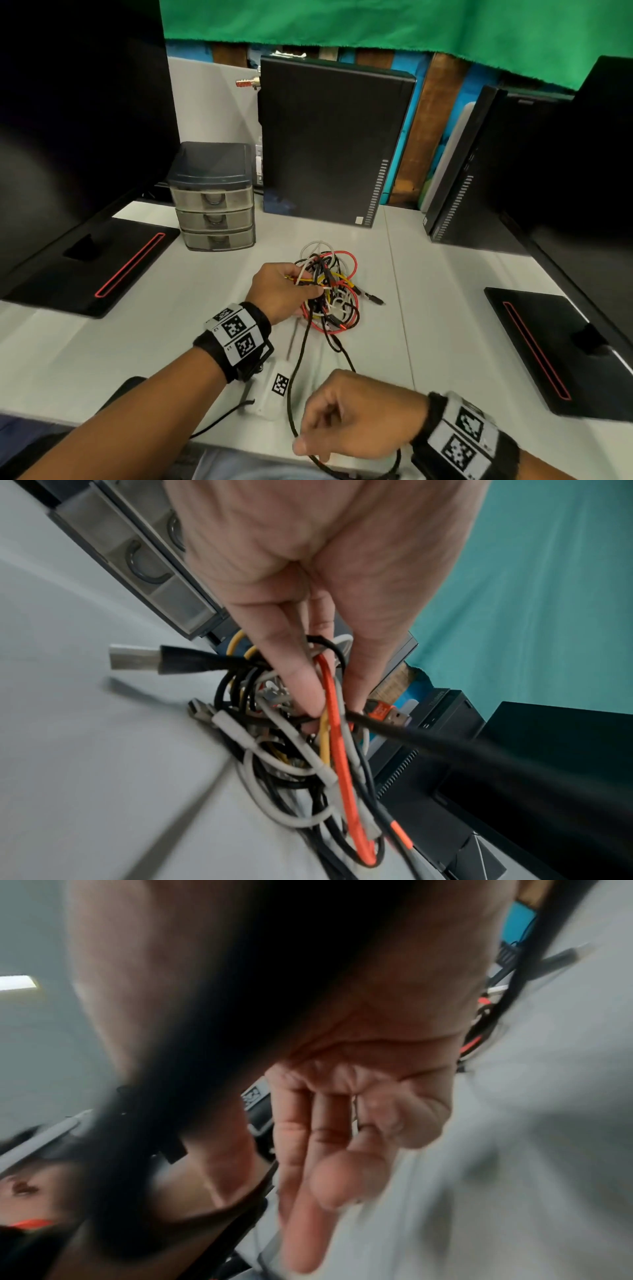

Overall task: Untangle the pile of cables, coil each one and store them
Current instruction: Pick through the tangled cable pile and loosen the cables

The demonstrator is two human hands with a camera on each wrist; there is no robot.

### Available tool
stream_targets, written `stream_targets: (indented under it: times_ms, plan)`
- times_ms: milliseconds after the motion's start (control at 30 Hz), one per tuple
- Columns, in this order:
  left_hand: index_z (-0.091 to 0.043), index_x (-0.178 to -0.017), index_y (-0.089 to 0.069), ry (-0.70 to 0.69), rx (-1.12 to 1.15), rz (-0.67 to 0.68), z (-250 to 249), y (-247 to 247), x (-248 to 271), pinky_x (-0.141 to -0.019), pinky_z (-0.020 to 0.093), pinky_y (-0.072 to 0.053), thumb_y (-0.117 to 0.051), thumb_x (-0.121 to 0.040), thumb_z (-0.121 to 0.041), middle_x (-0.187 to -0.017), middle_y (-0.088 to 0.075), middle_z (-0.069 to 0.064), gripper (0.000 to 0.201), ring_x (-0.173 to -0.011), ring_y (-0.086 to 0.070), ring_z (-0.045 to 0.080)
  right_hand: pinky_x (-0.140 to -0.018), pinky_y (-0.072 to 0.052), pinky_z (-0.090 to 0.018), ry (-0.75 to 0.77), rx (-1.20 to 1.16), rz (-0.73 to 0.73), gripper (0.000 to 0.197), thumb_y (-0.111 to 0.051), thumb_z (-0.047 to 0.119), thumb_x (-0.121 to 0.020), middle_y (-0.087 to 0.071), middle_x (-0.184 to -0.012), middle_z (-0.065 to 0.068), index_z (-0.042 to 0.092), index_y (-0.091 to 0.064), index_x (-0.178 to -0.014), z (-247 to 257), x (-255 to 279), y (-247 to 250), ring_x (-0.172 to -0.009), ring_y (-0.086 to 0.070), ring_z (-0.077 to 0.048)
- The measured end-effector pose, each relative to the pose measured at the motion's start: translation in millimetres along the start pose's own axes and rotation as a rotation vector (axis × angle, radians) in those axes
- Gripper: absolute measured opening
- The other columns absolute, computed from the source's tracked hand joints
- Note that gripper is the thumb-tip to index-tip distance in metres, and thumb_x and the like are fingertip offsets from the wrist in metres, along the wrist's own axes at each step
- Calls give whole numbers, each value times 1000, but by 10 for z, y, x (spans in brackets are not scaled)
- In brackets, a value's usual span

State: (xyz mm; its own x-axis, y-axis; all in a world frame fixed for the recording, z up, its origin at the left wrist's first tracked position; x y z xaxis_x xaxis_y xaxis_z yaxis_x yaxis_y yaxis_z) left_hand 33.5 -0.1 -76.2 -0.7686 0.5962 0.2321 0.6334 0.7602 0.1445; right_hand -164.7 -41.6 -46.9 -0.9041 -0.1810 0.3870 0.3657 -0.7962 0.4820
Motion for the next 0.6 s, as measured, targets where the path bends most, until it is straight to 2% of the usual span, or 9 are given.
stream_targets:
  times_ms: [67, 133, 167, 233, 267, 333, 433, 533, 600]
  plan:
    - [-18, -79, -74, 12, 27, 24, -14, -18, 26, -74, 55, -61, -92, -56, -16, -83, -76, 16, 29, -79, -75, 36, -61, -46, -25, -87, -95, -173, 40, -68, 56, -87, -69, -71, 3, 17, -74, -83, -68, -77, 89, -57, -55, -7]
    - [-14, -85, -73, 18, 33, 52, -40, -24, 62, -77, 55, -61, -91, -64, -10, -81, -76, 14, 28, -77, -75, 33, -57, -44, -25, -174, -192, -419, 40, -65, 55, -91, -69, -67, -1, 18, -70, -76, -158, -204, 229, -49, -54, -10]
    - [-12, -88, -72, 13, 24, 63, -37, -22, 64, -78, 53, -61, -88, -70, -7, -74, -75, 9, 25, -72, -74, 29, -56, -43, -25, -208, -225, -515, 41, -64, 53, -92, -70, -66, -4, 17, -69, -74, -180, -263, 298, -46, -53, -11]
    - [-9, -92, -72, -2, 18, 76, -28, -13, 61, -77, 47, -60, -87, -72, -3, -59, -68, -1, 25, -59, -66, 21, -55, -44, -23, -251, -204, -588, 46, -61, 54, -94, -73, -68, -6, 12, -71, -77, -200, -373, 386, -44, -55, -11]
    - [-9, -93, -72, -7, 13, 84, -22, -11, 61, -76, 45, -59, -87, -71, -2, -55, -66, -4, 27, -56, -63, 18, -54, -45, -22, -266, -172, -590, 48, -61, 54, -94, -74, -68, -5, 10, -71, -77, -204, -429, 399, -44, -57, -11]
    - [-9, -93, -72, -10, -4, 100, -9, -11, 66, -76, 42, -60, -88, -69, 0, -61, -70, 1, 30, -57, -65, 19, -50, -46, -21, -272, -151, -608, 44, -61, 45, -95, -73, -67, -5, 10, -66, -69, -236, -548, 386, -42, -57, -10]
    - [-14, -88, -74, -4, -18, 85, 8, 7, 35, -79, 51, -61, -91, -64, -3, -80, -76, 16, 32, -75, -74, 31, -48, -48, -27, -171, -123, -625, 36, -59, 20, -96, -72, -66, -11, 7, -63, -62, -256, -585, 288, -41, -54, -6]
    - [-21, -78, -75, 1, -15, 15, 25, 56, -36, -78, 56, -60, -92, -60, -11, -82, -76, 17, 26, -82, -75, 36, -47, -37, -14, -74, -30, -388, 36, -59, 17, -98, -66, -61, -1, -4, -62, -67, -165, -362, 170, -41, -48, 0]
    - [-19, -80, -75, -2, -8, -26, 29, 78, -66, -76, 55, -61, -91, -65, -8, -81, -76, 16, 25, -78, -75, 35, -49, -34, -13, -51, 29, -236, 36, -61, 21, -98, -61, -56, 10, 1, -63, -68, -79, -137, 154, -44, -46, -2]
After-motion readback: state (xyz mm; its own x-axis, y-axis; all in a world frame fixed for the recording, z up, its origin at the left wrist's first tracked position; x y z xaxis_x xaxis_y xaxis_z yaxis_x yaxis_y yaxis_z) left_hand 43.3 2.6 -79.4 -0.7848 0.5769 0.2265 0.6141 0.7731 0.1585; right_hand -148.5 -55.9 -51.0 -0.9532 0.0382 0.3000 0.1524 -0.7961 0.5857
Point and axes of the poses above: each hand's wrist, its own x-axis away from the middle knuckle, its own y-axis out of the back of the hand, z = x × y, the point moved 1 cm from there along -x, towards the middle knuckle
